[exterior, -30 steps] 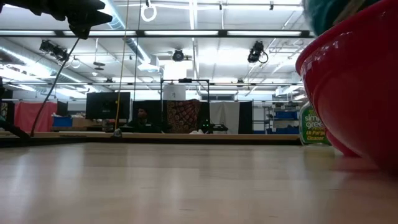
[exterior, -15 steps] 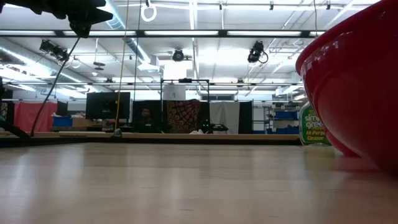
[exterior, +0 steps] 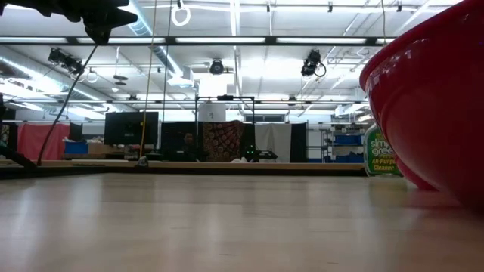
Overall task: Nest bowls inside each other
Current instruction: Stack the blue bowl on the green bowl, then stack the pink bowl on the blue bowl
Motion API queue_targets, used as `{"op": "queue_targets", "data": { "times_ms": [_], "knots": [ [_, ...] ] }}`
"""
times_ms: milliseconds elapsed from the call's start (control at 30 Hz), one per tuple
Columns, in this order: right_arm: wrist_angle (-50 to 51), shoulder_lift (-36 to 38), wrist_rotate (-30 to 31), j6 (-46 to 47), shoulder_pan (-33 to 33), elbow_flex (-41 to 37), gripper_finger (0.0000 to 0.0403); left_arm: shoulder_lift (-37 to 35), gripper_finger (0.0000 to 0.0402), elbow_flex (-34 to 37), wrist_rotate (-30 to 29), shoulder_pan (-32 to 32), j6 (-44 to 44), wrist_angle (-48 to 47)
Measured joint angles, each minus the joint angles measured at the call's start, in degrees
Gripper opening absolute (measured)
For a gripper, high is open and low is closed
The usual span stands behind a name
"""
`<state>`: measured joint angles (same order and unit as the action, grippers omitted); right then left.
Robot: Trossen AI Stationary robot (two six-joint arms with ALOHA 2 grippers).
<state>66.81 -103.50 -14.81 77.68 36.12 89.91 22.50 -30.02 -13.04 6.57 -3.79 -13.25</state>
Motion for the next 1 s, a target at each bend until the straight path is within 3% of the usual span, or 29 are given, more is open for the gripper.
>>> {"op": "queue_targets", "data": {
  "times_ms": [100,300,533,667,733,1000],
  "knots": [
    [-1.30,2.59,1.29,2.20,0.04,0.04,0.0207,0.00,0.0192,0.00,0.00,0.00,-0.12,0.14],
    [2.02,3.65,10.45,3.11,0.25,0.04,0.0208,0.00,0.0192,0.00,0.00,0.00,-0.69,0.09],
    [-0.55,-2.35,10.18,-4.52,0.07,0.02,0.0199,0.00,0.0192,0.00,0.00,0.00,-1.67,-1.42],
    [-0.03,-6.26,2.22,-9.26,-1.59,-0.03,0.0193,0.00,0.0192,0.00,0.00,0.04,-2.47,-1.55],
    [0.37,-6.14,1.11,-9.78,-2.32,-0.09,0.0189,0.00,0.0192,0.00,0.00,0.04,-2.86,-1.55],
    [-3.28,-0.21,7.90,-5.62,-3.33,0.02,0.0185,0.00,0.0192,0.00,0.00,0.04,-3.04,-1.70]
  ]
}}
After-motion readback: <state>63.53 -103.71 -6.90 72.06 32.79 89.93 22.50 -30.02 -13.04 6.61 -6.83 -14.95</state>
